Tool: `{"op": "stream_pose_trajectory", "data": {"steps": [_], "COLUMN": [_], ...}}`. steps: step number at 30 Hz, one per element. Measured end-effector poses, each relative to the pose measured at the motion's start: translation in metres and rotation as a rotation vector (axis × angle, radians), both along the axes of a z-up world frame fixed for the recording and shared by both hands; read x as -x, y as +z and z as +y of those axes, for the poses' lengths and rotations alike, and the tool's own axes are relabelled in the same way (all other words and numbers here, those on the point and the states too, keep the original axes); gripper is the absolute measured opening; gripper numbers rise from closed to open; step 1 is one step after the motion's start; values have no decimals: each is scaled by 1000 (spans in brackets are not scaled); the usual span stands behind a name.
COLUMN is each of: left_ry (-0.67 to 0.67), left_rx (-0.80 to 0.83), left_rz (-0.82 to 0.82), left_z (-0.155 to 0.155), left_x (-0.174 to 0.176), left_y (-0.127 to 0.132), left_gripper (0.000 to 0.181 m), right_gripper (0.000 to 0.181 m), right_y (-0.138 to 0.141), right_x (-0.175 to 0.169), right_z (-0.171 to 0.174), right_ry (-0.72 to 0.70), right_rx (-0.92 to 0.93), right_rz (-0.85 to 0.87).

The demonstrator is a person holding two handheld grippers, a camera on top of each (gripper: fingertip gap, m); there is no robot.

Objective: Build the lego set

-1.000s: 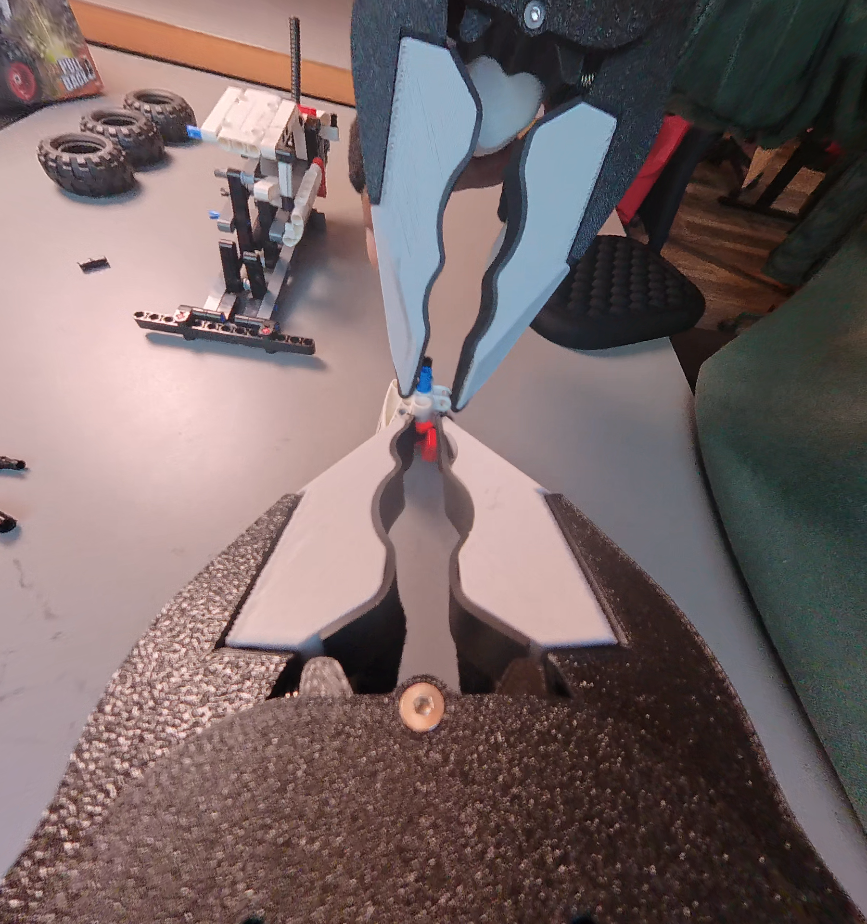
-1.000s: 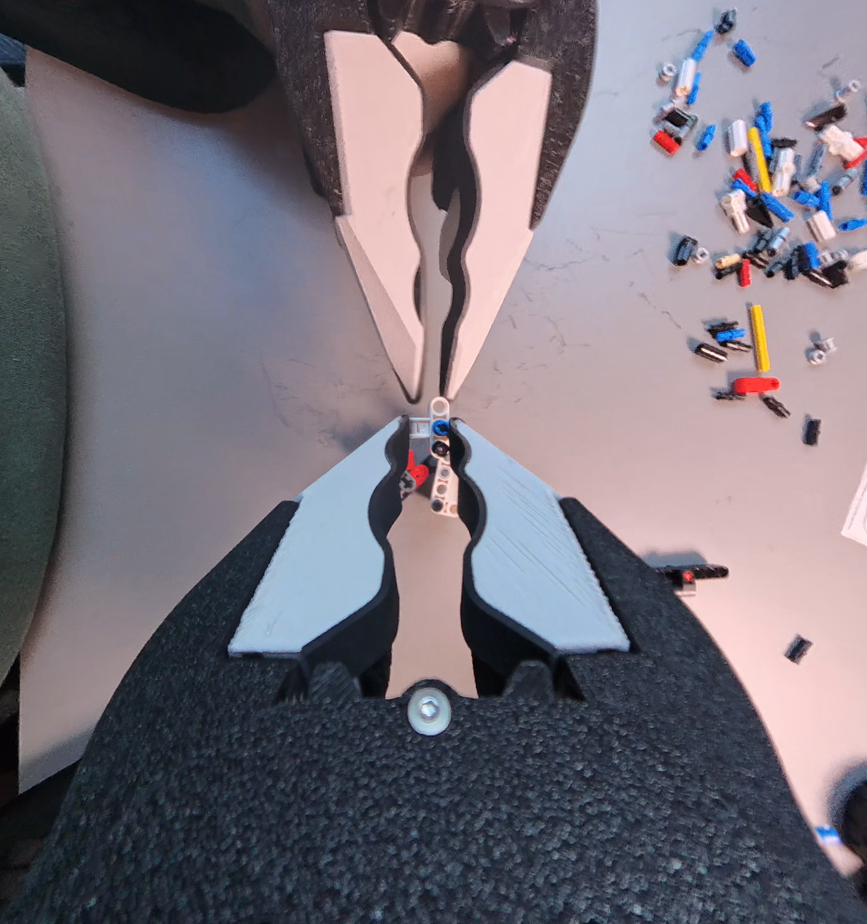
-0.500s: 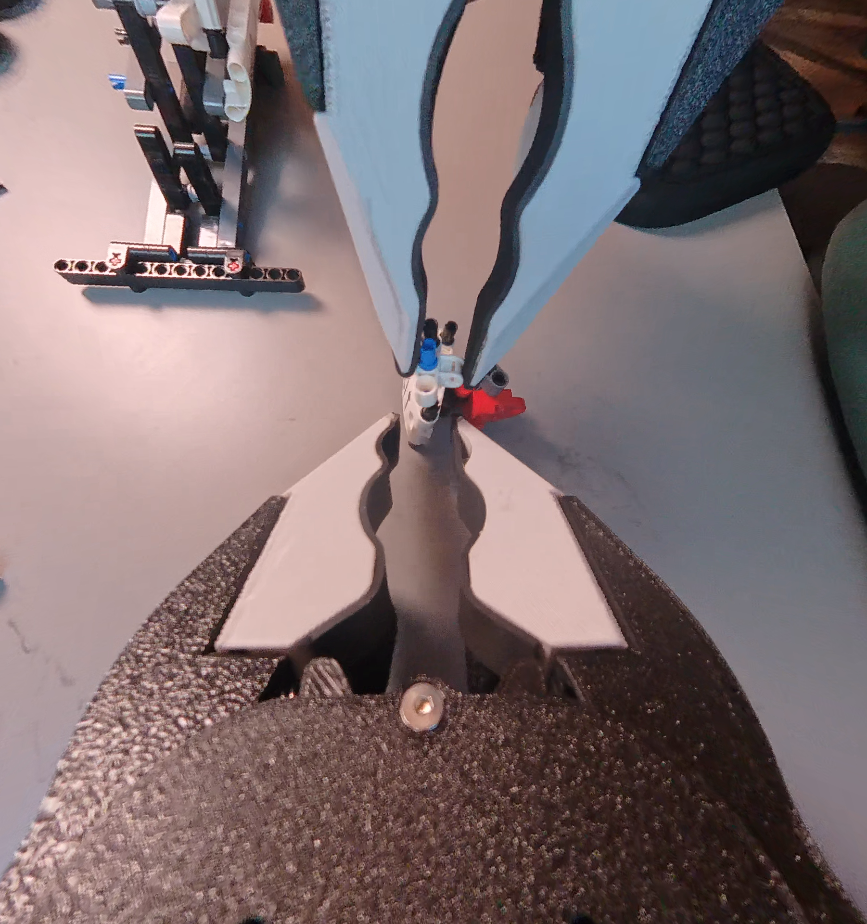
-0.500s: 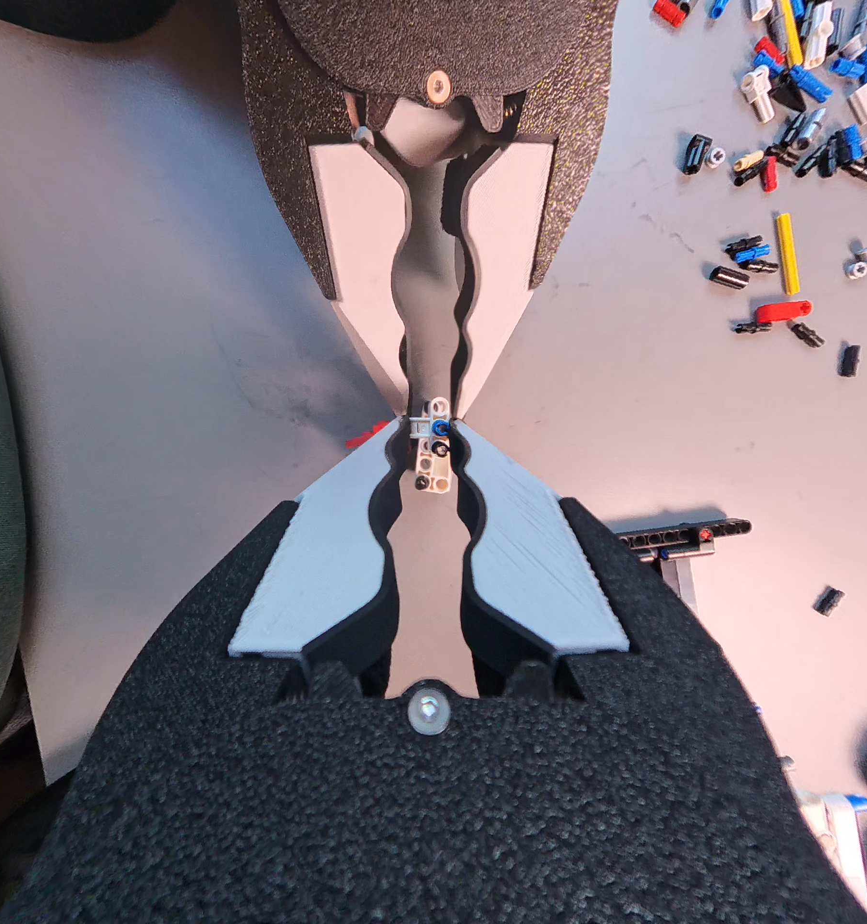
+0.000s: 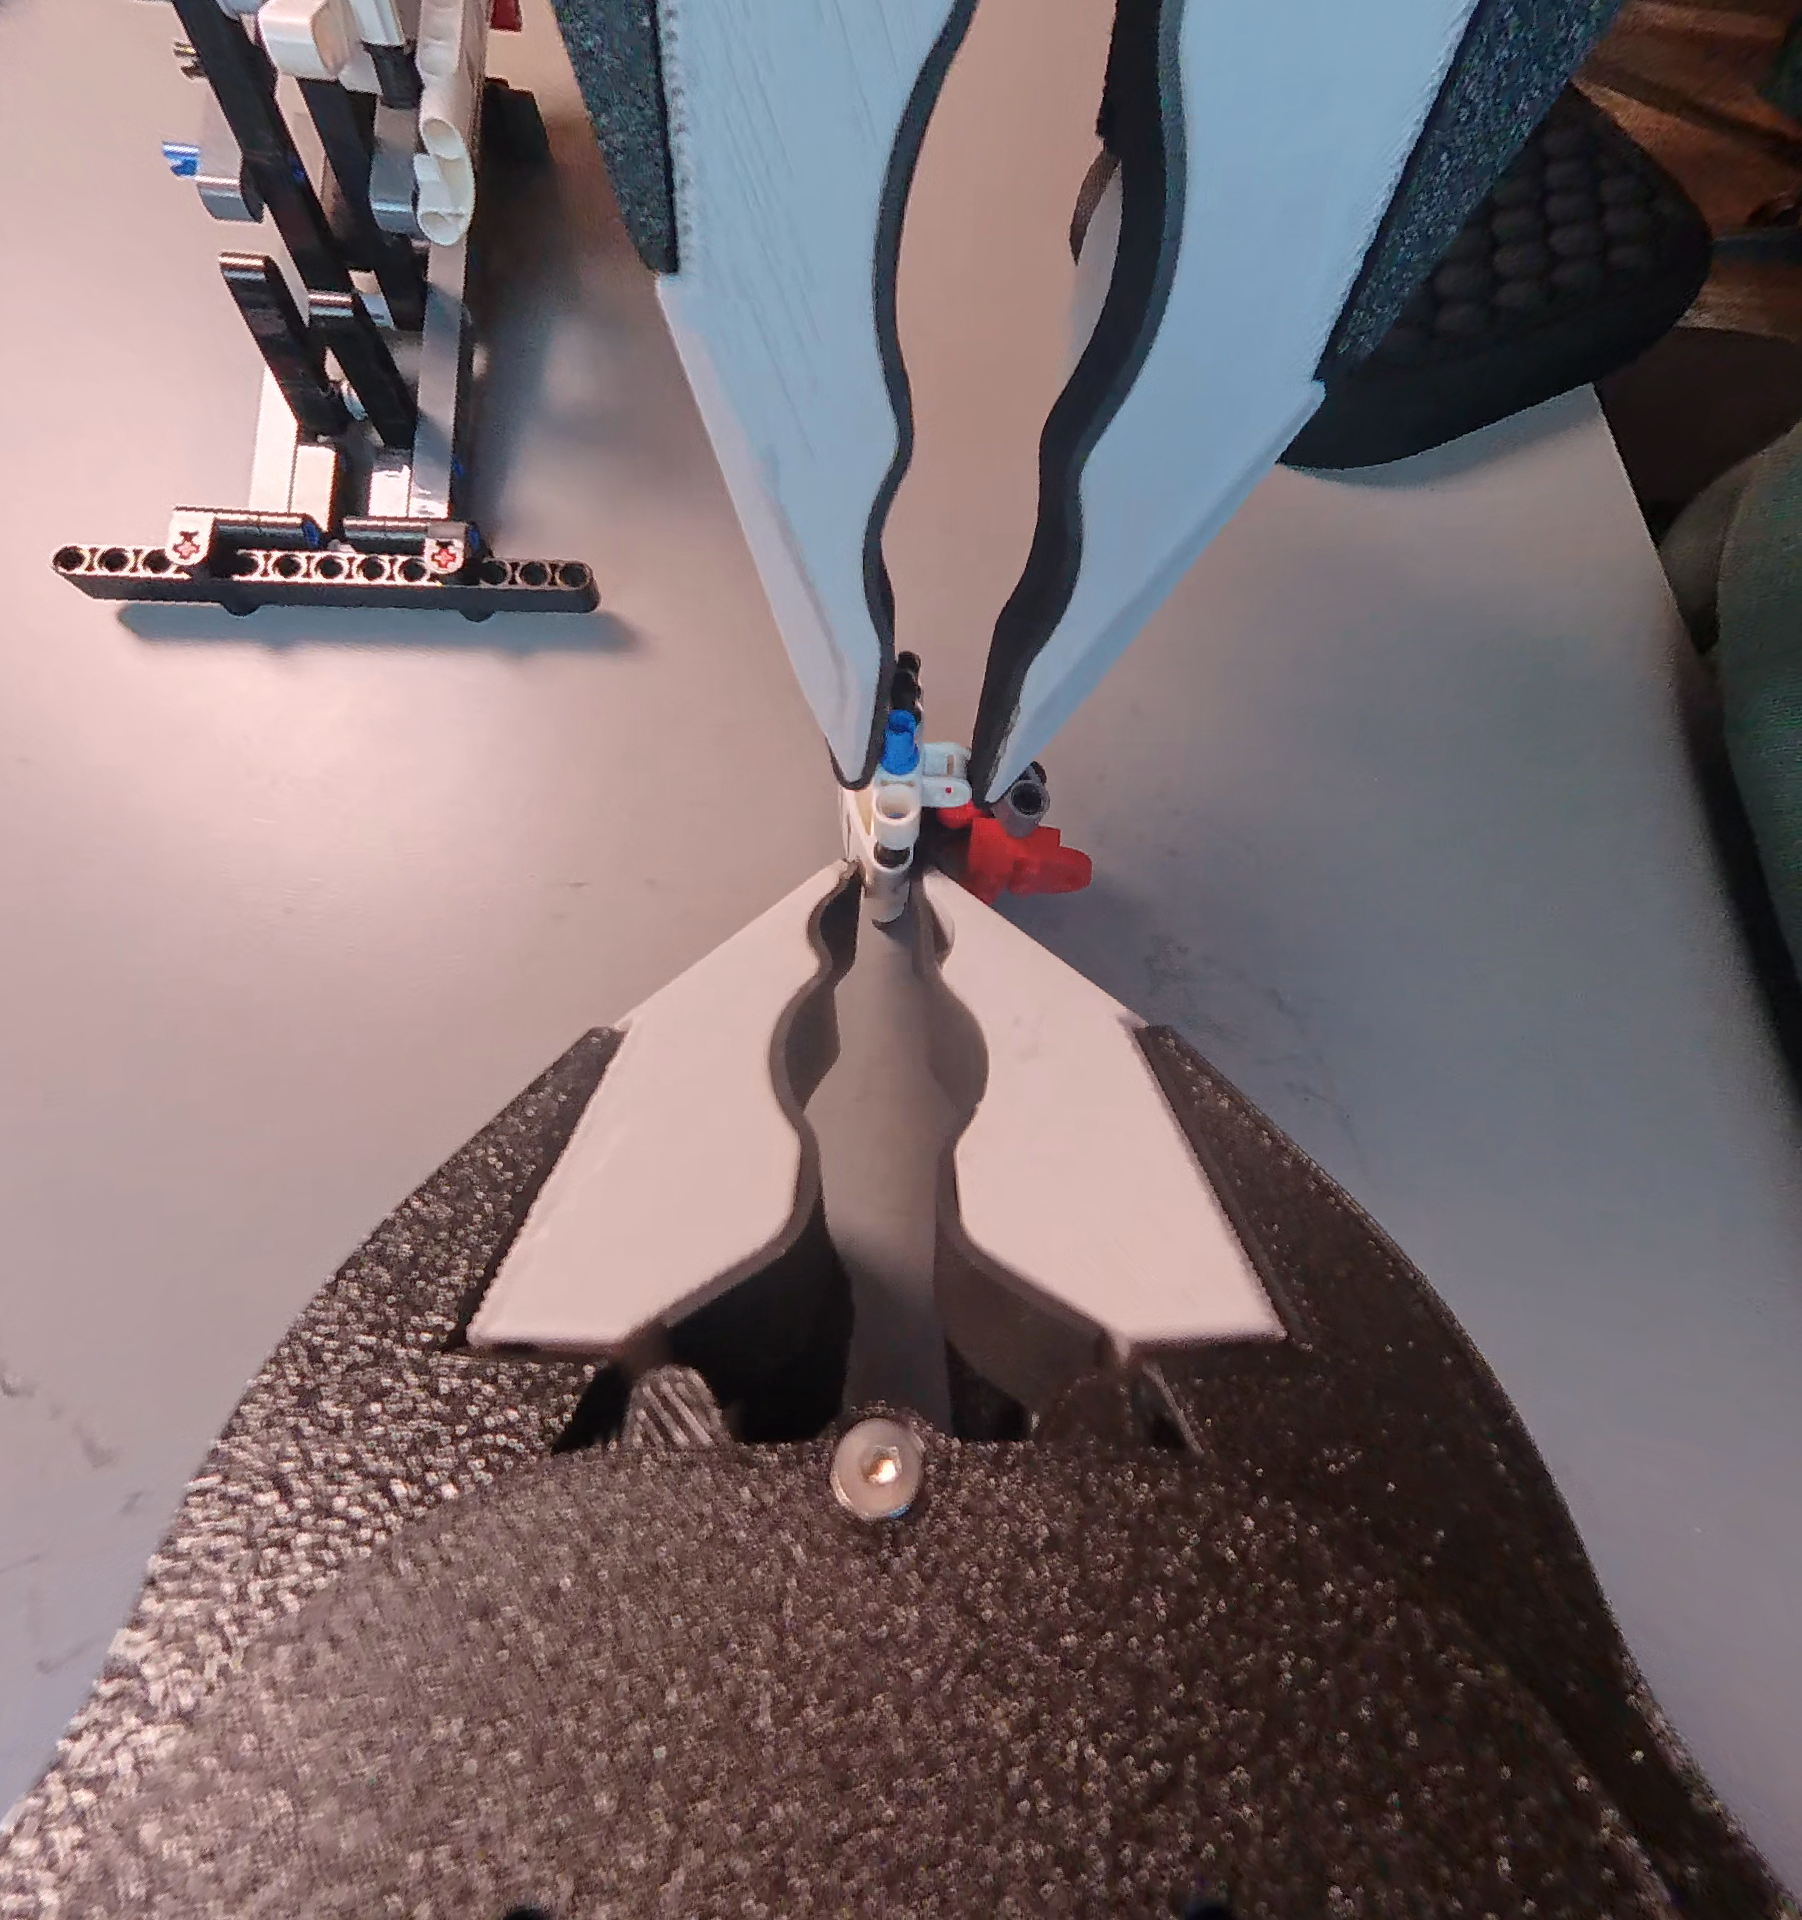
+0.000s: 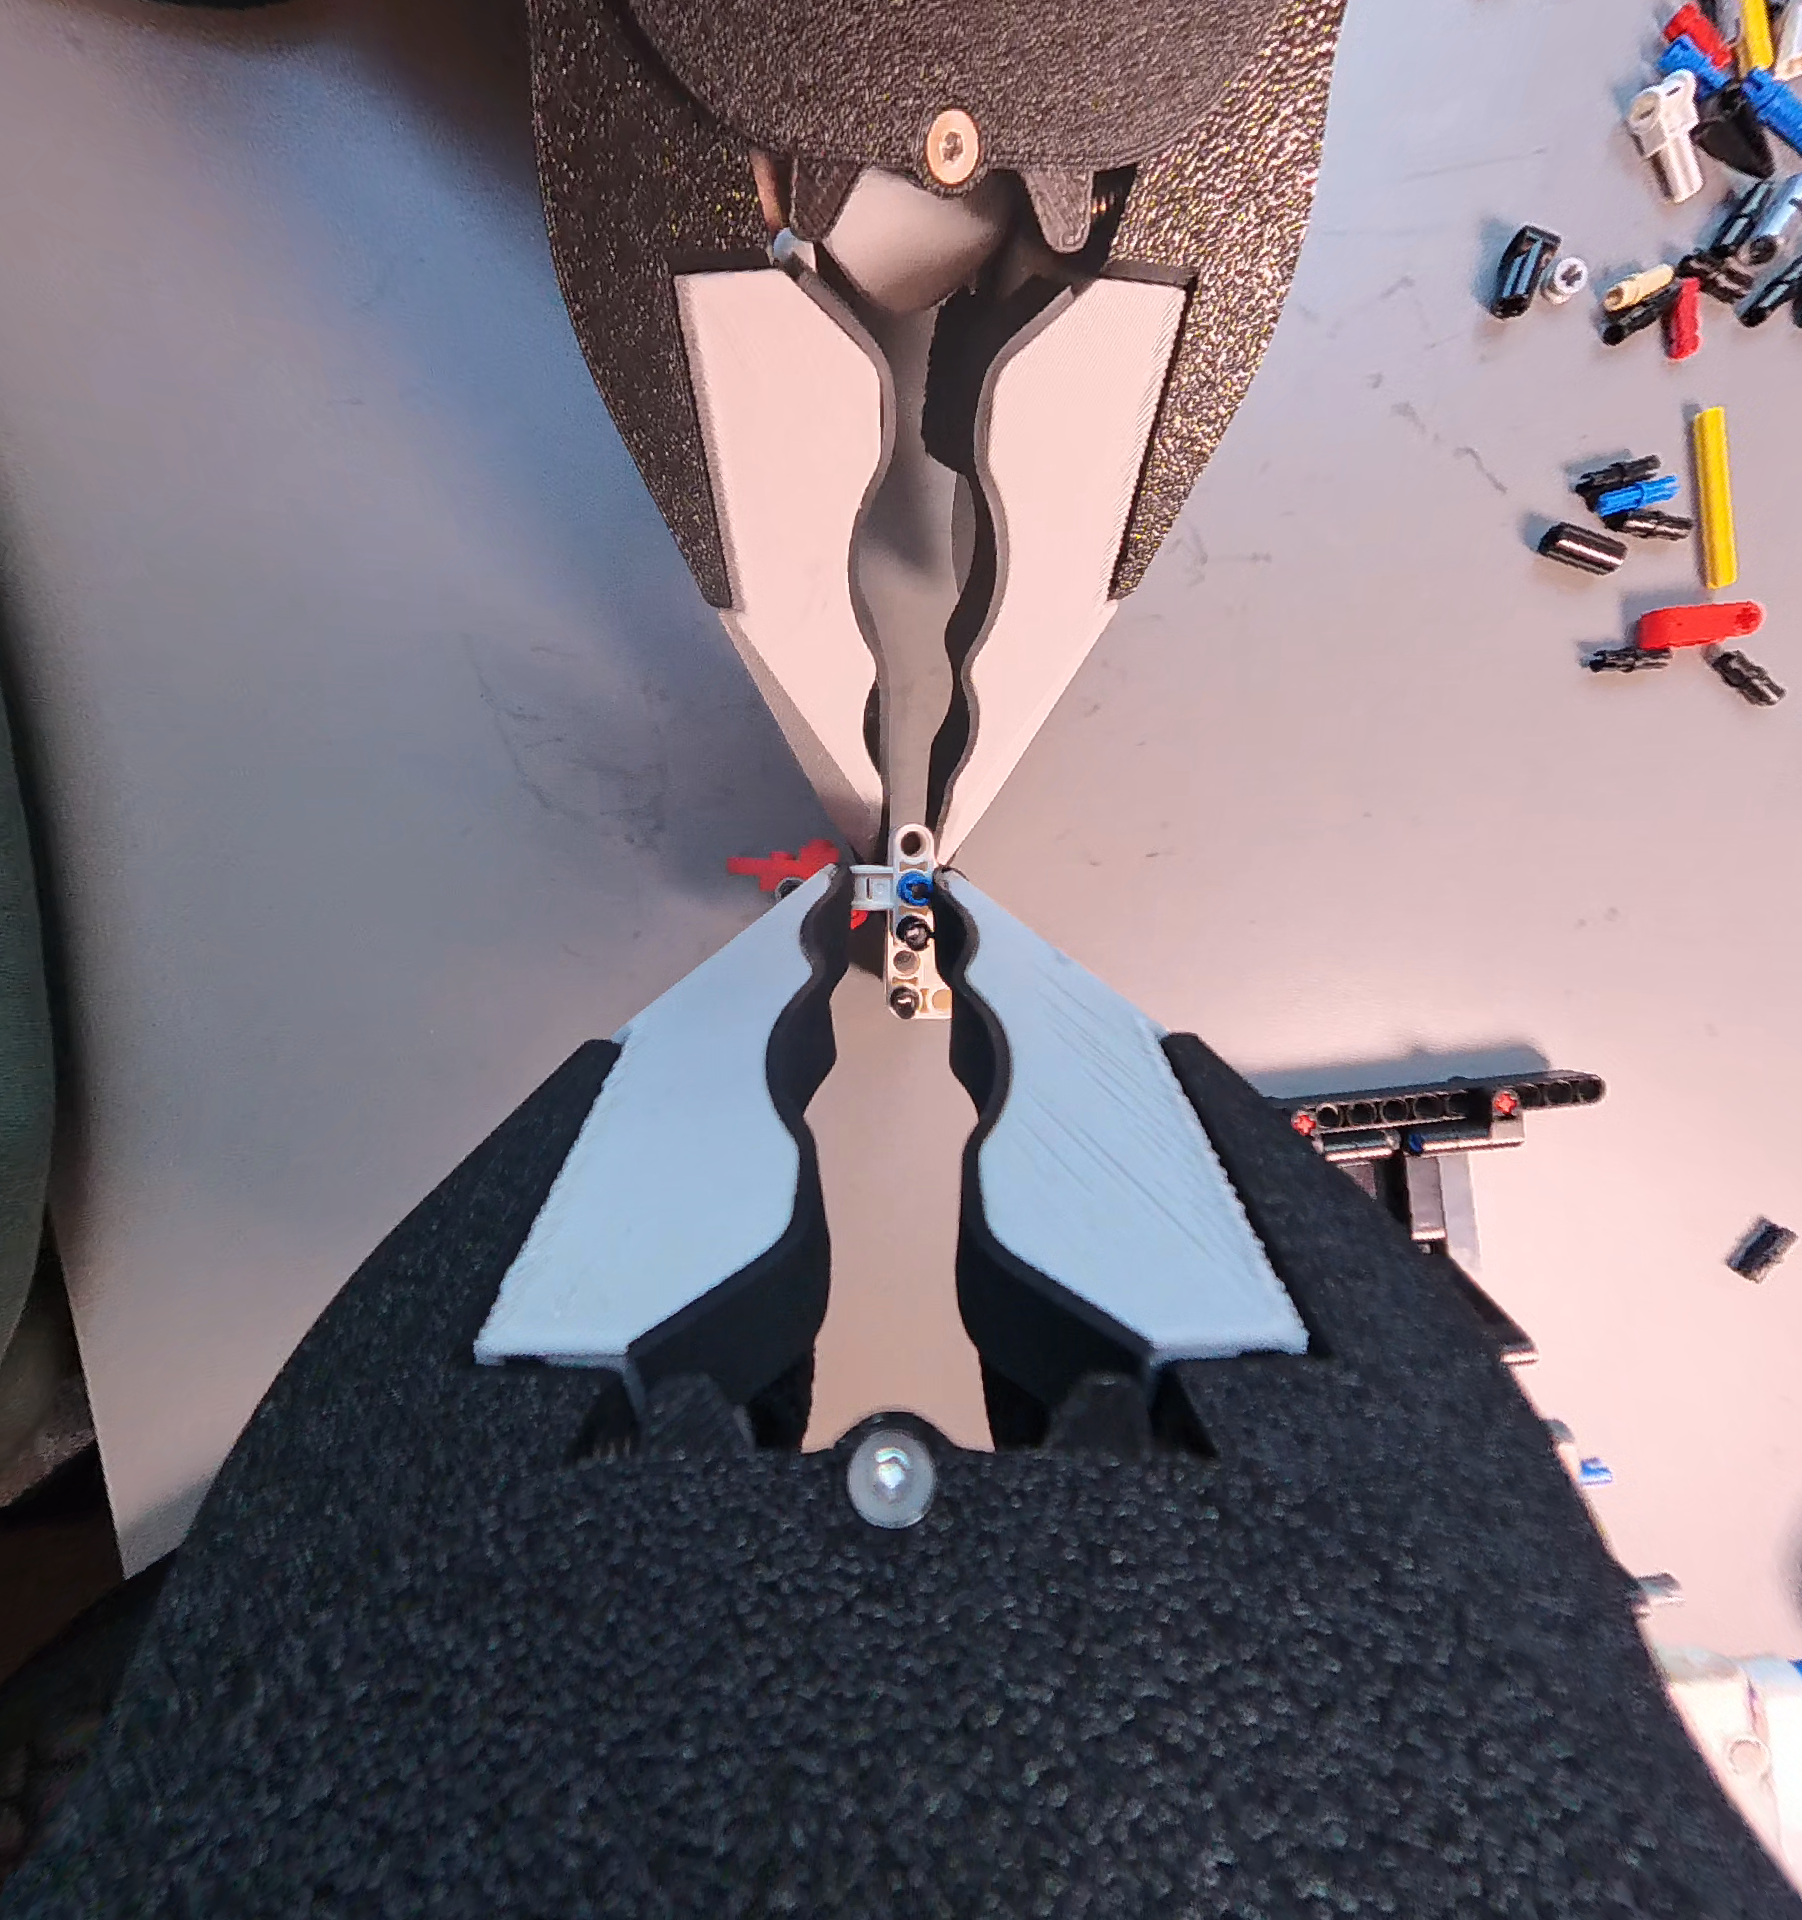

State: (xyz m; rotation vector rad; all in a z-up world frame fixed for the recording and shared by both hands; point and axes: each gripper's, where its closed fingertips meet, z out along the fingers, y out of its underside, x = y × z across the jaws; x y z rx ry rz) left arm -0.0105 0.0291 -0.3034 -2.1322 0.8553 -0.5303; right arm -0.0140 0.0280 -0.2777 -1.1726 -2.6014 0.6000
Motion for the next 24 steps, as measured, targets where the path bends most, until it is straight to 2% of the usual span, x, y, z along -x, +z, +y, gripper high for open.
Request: {"op": "stream_pose_trajectory", "data": {"steps": [6,21,24], "left_ry": [4,-4,-8], "left_rx": [14,13,16], "left_rz": [-16,-5,-11], "left_z": [0,-1,-1], "left_x": [0,-4,-4], "left_y": [0,1,1], "left_gripper": [8,7,7], "right_gripper": [15,14,13], "right_y": [-1,-2,-3], "right_x": [0,-5,-5], "right_z": [1,1,1], "right_ry": [12,307,317], "right_rx": [-21,-273,-283], "right_rz": [-17,-207,-215]}}
